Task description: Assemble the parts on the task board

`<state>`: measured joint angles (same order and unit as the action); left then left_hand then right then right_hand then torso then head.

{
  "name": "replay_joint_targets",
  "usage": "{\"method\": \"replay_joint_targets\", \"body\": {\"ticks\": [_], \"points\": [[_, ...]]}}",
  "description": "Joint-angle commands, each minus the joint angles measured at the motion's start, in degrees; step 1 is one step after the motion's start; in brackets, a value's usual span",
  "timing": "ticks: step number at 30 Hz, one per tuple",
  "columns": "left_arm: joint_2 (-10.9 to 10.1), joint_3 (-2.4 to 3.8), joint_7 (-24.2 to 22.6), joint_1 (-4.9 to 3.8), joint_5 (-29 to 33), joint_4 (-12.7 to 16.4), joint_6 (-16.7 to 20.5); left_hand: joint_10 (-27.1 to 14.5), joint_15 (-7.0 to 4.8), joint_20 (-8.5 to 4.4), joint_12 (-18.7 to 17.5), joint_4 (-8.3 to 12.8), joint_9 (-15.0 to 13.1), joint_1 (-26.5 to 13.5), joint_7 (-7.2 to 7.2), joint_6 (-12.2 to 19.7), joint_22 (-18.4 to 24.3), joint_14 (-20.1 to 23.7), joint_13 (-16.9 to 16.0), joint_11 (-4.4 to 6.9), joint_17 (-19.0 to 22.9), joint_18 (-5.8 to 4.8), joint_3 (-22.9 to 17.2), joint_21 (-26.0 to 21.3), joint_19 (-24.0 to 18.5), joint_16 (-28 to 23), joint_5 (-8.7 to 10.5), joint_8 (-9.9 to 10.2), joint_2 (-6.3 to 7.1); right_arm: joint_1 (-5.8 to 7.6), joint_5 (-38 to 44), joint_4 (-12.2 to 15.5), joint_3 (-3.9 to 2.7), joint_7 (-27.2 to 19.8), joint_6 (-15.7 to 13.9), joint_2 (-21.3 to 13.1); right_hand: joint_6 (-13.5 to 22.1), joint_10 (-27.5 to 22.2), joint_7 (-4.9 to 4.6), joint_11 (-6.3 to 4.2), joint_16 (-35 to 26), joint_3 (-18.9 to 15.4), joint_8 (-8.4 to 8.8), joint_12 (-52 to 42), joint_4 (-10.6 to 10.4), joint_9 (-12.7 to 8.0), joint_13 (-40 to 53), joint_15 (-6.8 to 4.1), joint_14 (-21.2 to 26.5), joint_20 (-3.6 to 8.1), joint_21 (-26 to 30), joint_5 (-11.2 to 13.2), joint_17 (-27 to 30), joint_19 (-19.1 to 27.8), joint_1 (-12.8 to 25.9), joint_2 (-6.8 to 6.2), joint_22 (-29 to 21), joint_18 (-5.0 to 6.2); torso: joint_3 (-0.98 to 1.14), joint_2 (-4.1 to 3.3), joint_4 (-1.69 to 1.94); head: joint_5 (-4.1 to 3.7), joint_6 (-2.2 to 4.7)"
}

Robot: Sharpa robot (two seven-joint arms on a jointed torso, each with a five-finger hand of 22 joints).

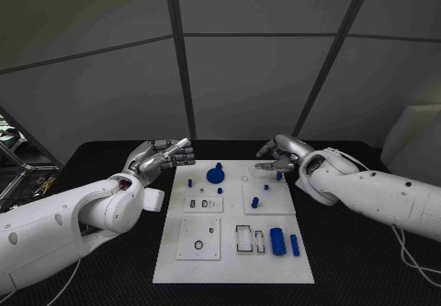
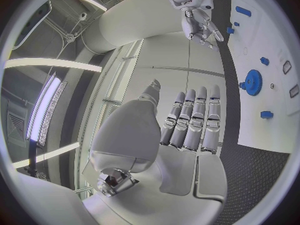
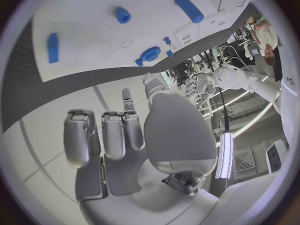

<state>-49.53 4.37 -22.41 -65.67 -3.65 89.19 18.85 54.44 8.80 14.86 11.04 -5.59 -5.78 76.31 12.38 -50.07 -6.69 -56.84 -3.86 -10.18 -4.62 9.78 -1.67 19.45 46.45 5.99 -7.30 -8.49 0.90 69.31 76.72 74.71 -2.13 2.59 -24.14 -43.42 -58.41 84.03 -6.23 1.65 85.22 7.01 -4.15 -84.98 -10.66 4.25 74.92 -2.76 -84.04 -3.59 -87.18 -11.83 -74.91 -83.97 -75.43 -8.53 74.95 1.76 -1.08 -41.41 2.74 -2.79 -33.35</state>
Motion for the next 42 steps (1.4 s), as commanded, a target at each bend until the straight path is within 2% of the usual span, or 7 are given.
{"method": "replay_joint_targets", "body": {"ticks": [1, 5, 8, 13, 30, 31, 42], "points": [[0.0, 0.05, -0.1, -0.08, -0.3, 0.1, -0.7, 0.1, 0.09, 0.0, -0.4, 0.5, 0.1, 0.3, 0.36, -0.2, 0.1, 0.1, 0.0, -0.28, 0.0, 0.51, 0.0, -0.4, -0.3, -0.2, 0.2, 0.4, -0.51, 0.14, -9.1, -0.2, -0.05, -6.6, 5.0, -2.1, -0.7, 2.7, 0.13, -0.26, -0.5, 0.4, -0.07, 0.4, 2.4, 0.0, 9.0, 0.08, -3.3, -0.17, 0.4, 0.2, -2.2, -2.2, -2.7, -0.3, 7.9, -0.2, 0.08, 0.04, -0.5, -0.07, 0.17], [0.2, 0.05, -0.1, -0.07, -0.2, 0.0, -0.9, 0.2, 0.08, 0.01, -0.5, 0.7, 0.1, 0.4, 0.34, -0.2, 0.1, 0.0, 0.0, -0.26, 0.0, 0.53, -0.1, -0.4, -0.3, -0.3, 0.15, 0.4, -0.53, 0.12, -10.2, -1.6, -0.04, -8.3, 6.4, -4.3, -1.1, 2.4, 0.59, -0.78, -0.7, 0.3, 0.13, 0.8, 4.4, -0.1, 8.6, -0.29, -3.2, 0.08, 0.7, 0.2, -1.7, -1.9, -4.3, -0.9, 7.3, -0.07, 0.3, 0.03, -0.79, -0.45, 0.37], [0.3, 0.05, -0.1, -0.06, -0.2, -0.1, -1.0, 0.2, 0.05, 0.01, -0.5, 0.9, 0.0, 0.5, 0.31, -0.3, 0.1, -0.1, 0.0, -0.24, 0.0, 0.56, -0.1, -0.4, -0.2, -0.3, 0.11, 0.5, -0.6, 0.1, -10.5, -3.0, -0.03, -9.0, 6.6, -4.9, -0.9, 2.4, 0.6, -0.8, -0.8, 0.2, 0.34, 0.9, 4.9, -0.2, 8.5, -0.37, -3.1, 0.2, 0.8, 0.1, -1.6, -1.8, -4.6, -1.01, 7.1, -0.03, 0.35, 0.03, -0.68, -1.03, 0.44], [0.5, 0.05, -0.1, -0.05, -0.2, -0.5, -1.2, 0.3, -0.03, -0.01, -0.6, 1.1, 0.0, 0.7, 0.28, -0.3, 0.1, -0.4, -0.1, -0.2, -0.1, 0.61, -0.1, -0.3, -0.1, -0.2, 0.09, 0.5, -0.68, 0.06, -10.7, -5.1, -0.02, -9.7, 7.2, -4.9, 0.1, 2.2, 0.12, -0.35, -1.0, -0.1, 0.63, 1.2, 5.7, -0.4, 8.2, -0.14, -3.1, 0.13, 1.0, 0.0, -1.3, -1.6, -4.6, -1.03, 6.8, 0.02, 0.23, 0.0, -0.45, -1.39, 0.44], [0.7, 0.04, 0.0, -0.02, -0.2, -1.0, -1.4, 0.4, -0.05, -0.02, -0.6, 1.1, 0.0, 0.7, 0.27, -0.4, 0.1, -0.5, -0.1, -0.19, -0.1, 0.62, -0.1, -0.3, 0.0, -0.2, 0.08, 0.6, -0.71, -1.11, -10.8, -8.6, 0.0, -9.5, 9.8, -3.6, 0.4, 2.2, -0.15, -0.08, -1.0, -0.2, 0.56, 1.3, 5.8, -0.4, 8.1, 0.09, -3.1, -0.04, 1.0, -0.1, -1.3, -1.5, -4.2, -0.64, 6.7, 0.04, 0.03, 0.02, -0.4, -1.44, 0.08], [0.7, 0.04, 0.0, -0.01, -0.2, -1.0, -1.4, 0.4, -0.05, -0.02, -0.6, 1.1, 0.0, 0.7, 0.27, -0.4, 0.1, -0.5, -0.1, -0.19, -0.1, 0.62, -0.1, -0.3, 0.0, -0.2, 0.08, 0.6, -0.71, -1.18, -10.8, -8.7, 0.0, -9.5, 9.9, -3.5, 0.4, 2.2, -0.15, -0.08, -1.0, -0.2, 0.56, 1.3, 5.8, -0.4, 8.1, 0.09, -3.1, -0.04, 1.0, -0.1, -1.3, -1.5, -4.2, -0.64, 6.7, 0.04, 0.05, 0.02, -0.43, -1.51, 0.36], [0.8, 0.03, 0.0, 0.01, -0.2, -1.1, -1.3, 0.4, -0.06, -0.02, -0.6, 1.2, 0.0, 0.7, 0.27, -0.4, 0.1, -0.6, -0.1, -0.18, -0.1, 0.62, -0.1, -0.3, 0.0, -0.2, 0.07, 0.6, -0.74, -1.57, -10.8, -10.4, 0.0, -9.4, 10.7, -2.1, 0.2, 2.2, -0.19, -0.02, -1.0, -0.3, 0.4, 1.2, 5.8, -0.3, 8.2, 0.19, -3.1, -0.17, 1.0, -0.1, -1.5, -1.6, -3.6, -0.06, 6.8, 0.03, 0.03, 0.01, -0.38, -1.36, 0.08]]}}
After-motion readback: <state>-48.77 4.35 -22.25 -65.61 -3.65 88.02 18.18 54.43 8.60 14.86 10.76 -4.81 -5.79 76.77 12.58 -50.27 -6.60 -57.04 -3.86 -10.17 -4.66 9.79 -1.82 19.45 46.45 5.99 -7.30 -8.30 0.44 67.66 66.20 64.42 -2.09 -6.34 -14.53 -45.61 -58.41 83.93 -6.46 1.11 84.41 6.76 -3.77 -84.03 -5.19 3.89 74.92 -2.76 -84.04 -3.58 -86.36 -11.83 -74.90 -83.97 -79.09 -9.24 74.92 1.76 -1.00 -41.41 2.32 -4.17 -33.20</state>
